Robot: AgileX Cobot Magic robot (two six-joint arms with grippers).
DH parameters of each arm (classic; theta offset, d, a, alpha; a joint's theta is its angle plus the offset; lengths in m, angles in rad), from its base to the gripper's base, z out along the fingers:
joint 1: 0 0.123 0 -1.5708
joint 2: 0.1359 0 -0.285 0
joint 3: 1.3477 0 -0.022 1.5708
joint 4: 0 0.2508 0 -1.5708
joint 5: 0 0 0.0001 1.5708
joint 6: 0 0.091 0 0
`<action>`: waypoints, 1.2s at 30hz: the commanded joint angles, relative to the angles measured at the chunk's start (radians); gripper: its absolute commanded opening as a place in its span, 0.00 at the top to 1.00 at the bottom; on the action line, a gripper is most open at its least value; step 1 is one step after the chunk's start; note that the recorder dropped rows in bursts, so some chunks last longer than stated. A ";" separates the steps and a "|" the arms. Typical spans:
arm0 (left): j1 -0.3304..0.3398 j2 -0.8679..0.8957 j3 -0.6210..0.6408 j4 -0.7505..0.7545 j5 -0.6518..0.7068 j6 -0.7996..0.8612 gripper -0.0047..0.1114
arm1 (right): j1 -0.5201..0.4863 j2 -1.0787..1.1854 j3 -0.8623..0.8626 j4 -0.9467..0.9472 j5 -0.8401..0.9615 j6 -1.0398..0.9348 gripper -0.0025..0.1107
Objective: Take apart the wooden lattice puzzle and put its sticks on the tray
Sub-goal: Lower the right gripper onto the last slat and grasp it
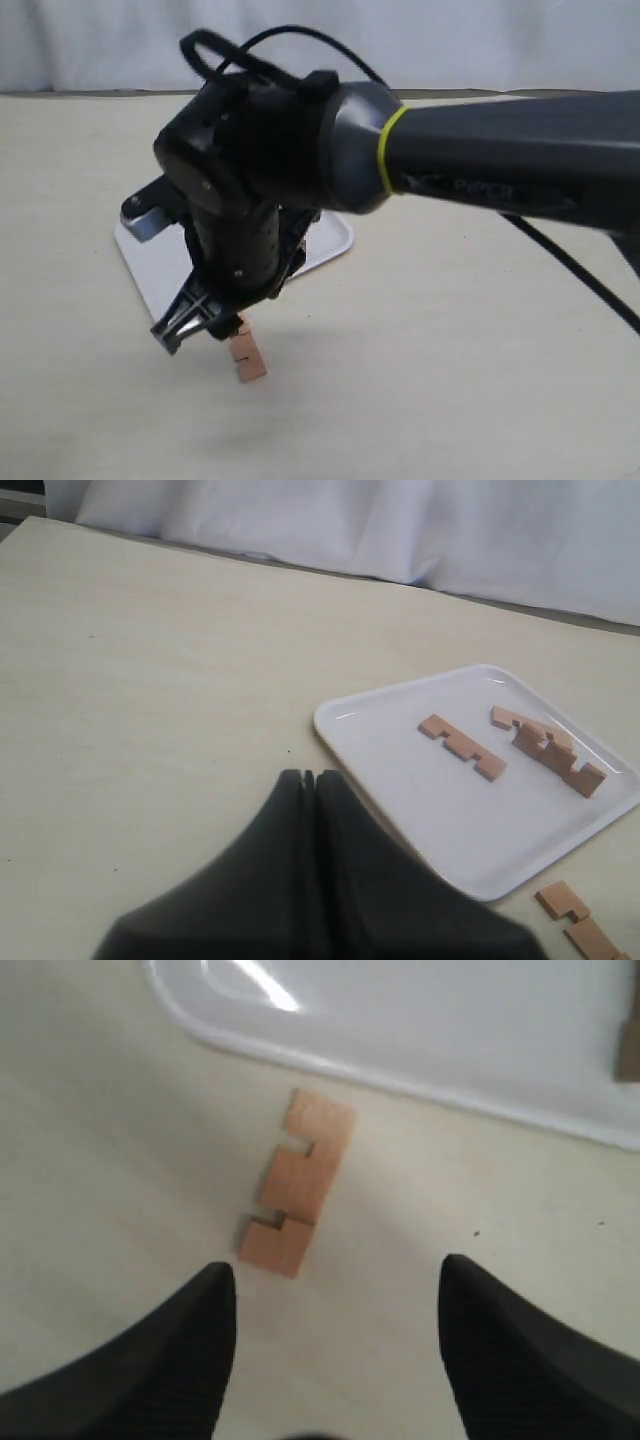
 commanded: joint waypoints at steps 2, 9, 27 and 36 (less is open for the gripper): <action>-0.008 0.003 0.003 -0.003 -0.007 -0.002 0.96 | 0.047 -0.012 0.090 0.000 -0.074 0.050 0.48; -0.008 0.003 0.003 -0.003 -0.007 -0.002 0.96 | 0.040 -0.012 0.228 0.020 -0.233 0.121 0.48; -0.008 0.003 0.003 -0.003 -0.006 -0.002 0.96 | 0.010 0.019 0.286 0.027 -0.399 0.246 0.48; -0.008 0.003 0.003 -0.003 -0.006 -0.002 0.96 | 0.010 0.030 0.286 0.010 -0.399 0.279 0.51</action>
